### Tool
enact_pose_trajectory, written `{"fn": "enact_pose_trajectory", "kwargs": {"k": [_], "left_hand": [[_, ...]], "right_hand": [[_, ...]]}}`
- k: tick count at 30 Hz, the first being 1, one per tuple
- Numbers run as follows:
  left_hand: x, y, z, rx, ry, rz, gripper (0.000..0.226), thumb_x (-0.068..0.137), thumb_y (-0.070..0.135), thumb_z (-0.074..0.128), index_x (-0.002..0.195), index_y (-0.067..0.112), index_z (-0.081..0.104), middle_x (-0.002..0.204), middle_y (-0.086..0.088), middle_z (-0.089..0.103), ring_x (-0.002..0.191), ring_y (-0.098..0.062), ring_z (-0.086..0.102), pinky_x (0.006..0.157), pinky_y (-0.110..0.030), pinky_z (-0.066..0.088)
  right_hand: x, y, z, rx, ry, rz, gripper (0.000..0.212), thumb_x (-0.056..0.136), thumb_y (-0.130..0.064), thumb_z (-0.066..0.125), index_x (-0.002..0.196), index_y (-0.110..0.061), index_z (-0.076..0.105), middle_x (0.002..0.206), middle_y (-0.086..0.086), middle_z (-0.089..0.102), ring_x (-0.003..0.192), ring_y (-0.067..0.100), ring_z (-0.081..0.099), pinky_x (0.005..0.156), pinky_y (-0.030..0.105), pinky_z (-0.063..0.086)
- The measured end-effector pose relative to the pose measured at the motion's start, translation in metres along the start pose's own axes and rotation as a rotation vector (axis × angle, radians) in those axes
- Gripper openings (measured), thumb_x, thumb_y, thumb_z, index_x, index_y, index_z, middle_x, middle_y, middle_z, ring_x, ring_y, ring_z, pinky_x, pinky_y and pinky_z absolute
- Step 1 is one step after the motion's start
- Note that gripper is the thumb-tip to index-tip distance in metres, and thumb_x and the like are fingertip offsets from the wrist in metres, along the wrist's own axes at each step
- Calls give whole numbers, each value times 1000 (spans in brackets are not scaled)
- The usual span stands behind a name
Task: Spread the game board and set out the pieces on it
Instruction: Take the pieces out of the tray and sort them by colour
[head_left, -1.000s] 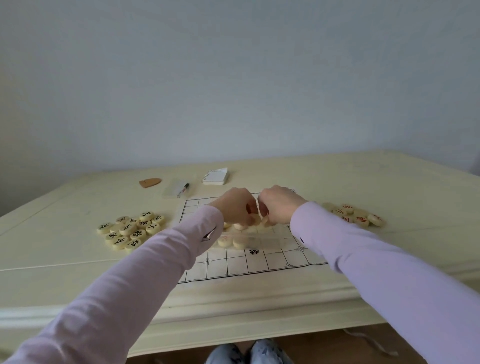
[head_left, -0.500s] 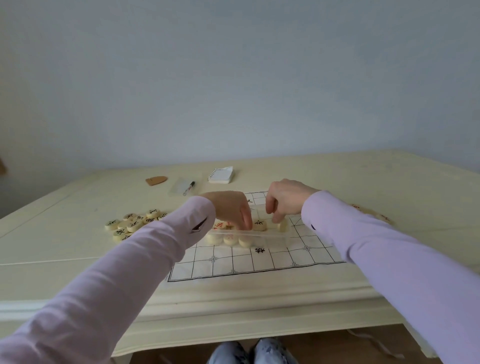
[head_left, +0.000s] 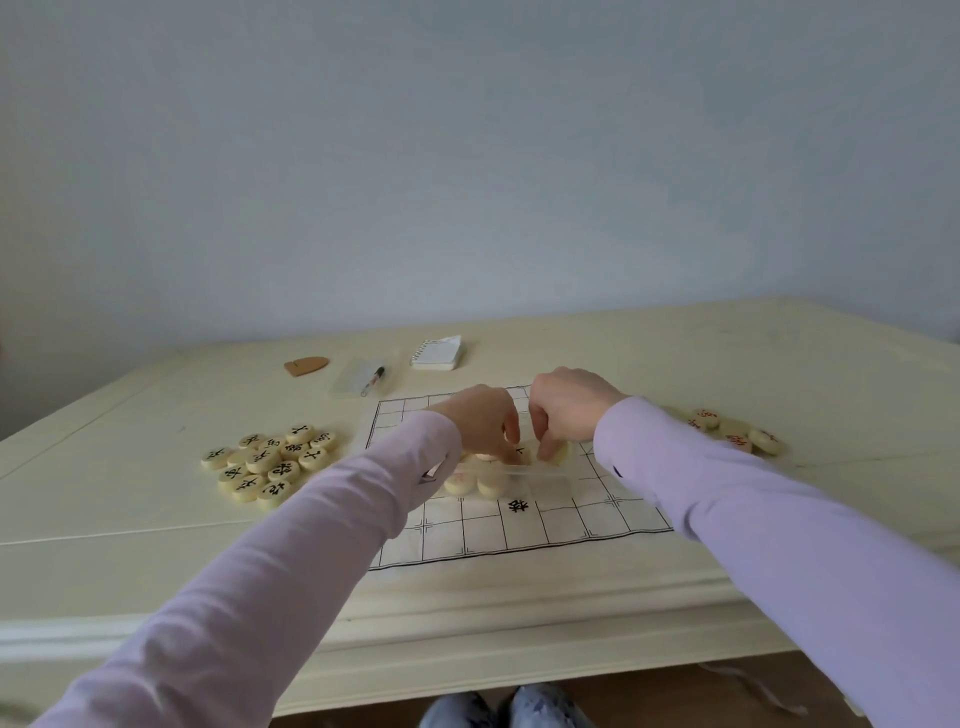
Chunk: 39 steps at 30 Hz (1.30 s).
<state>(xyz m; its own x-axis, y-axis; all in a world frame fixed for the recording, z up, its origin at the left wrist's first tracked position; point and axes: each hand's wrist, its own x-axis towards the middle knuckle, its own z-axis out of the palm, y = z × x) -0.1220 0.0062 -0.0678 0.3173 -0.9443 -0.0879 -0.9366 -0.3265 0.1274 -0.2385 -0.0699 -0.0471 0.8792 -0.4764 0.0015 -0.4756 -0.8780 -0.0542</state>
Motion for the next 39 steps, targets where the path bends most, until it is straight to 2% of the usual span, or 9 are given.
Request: {"fn": "enact_pose_trajectory", "kwargs": {"k": [7, 9, 14, 16, 19, 24, 30, 34, 39], "left_hand": [[-32, -23, -33, -54, 153, -48, 31, 77, 41, 71, 99, 18, 71, 77, 8, 60, 71, -10, 56, 61, -19, 42], [-52, -45, -47, -90, 197, -113, 30, 77, 42, 72, 94, 18, 71, 85, 5, 66, 81, -14, 60, 70, -23, 46], [-101, -119, -60, -151, 244, -319, 20, 73, 41, 74, 77, 22, 68, 105, 2, 70, 103, -17, 63, 82, -31, 48], [-116, -137, -61, -173, 251, -361, 20, 76, 36, 73, 84, 18, 70, 119, 4, 65, 101, -17, 64, 71, -23, 43], [-132, -157, -55, -146, 249, -465, 27, 78, 31, 72, 95, 10, 72, 80, 11, 65, 66, -9, 58, 55, -19, 37], [-136, -182, -36, -82, 222, -604, 29, 71, 35, 73, 89, 12, 73, 83, -3, 69, 72, -19, 57, 65, -27, 46], [-120, -182, -25, -93, 232, -518, 34, 75, 38, 72, 104, 19, 68, 97, -2, 69, 91, -19, 62, 75, -26, 46], [-111, -179, -24, -52, 204, -496, 47, 73, 44, 75, 112, 20, 64, 111, -3, 64, 106, -21, 56, 87, -30, 44], [-99, -143, -41, -92, 413, -317, 34, 86, 34, 65, 114, 15, 65, 106, 0, 66, 103, -20, 59, 84, -26, 41]], "right_hand": [[-1, -20, -11, 39, -29, 53, 35, 67, -37, 82, 90, -14, 70, 90, -1, 64, 85, 22, 61, 67, 26, 43], [2, -35, -19, 79, 1, 43, 36, 70, -38, 80, 93, -13, 70, 87, -1, 65, 86, 20, 63, 69, 26, 45], [25, -102, -24, 518, 13, -119, 20, 80, -26, 72, 88, -8, 73, 81, 3, 71, 76, 15, 70, 61, 22, 47], [34, -130, -17, 646, -32, -158, 16, 83, -21, 70, 88, -6, 71, 82, 5, 69, 73, 16, 68, 60, 21, 48], [48, -164, -5, 767, -92, -168, 9, 87, -11, 61, 92, -8, 69, 84, 10, 67, 76, 22, 64, 71, 27, 55], [67, -194, 9, 785, -202, -84, 30, 93, 3, 46, 119, 6, 59, 98, 13, 62, 86, 26, 63, 95, 37, 51], [69, -197, 16, 985, -276, 39, 33, 94, 7, 41, 126, 7, 51, 83, 10, 53, 60, 17, 56, 78, 31, 53], [67, -181, 10, 942, -222, 25, 33, 95, 4, 41, 126, 5, 54, 102, 11, 49, 71, 18, 55, 73, 28, 53], [54, -140, -2, 874, -116, -21, 31, 95, 1, 46, 124, 1, 55, 103, 12, 54, 84, 23, 60, 74, 30, 55]]}}
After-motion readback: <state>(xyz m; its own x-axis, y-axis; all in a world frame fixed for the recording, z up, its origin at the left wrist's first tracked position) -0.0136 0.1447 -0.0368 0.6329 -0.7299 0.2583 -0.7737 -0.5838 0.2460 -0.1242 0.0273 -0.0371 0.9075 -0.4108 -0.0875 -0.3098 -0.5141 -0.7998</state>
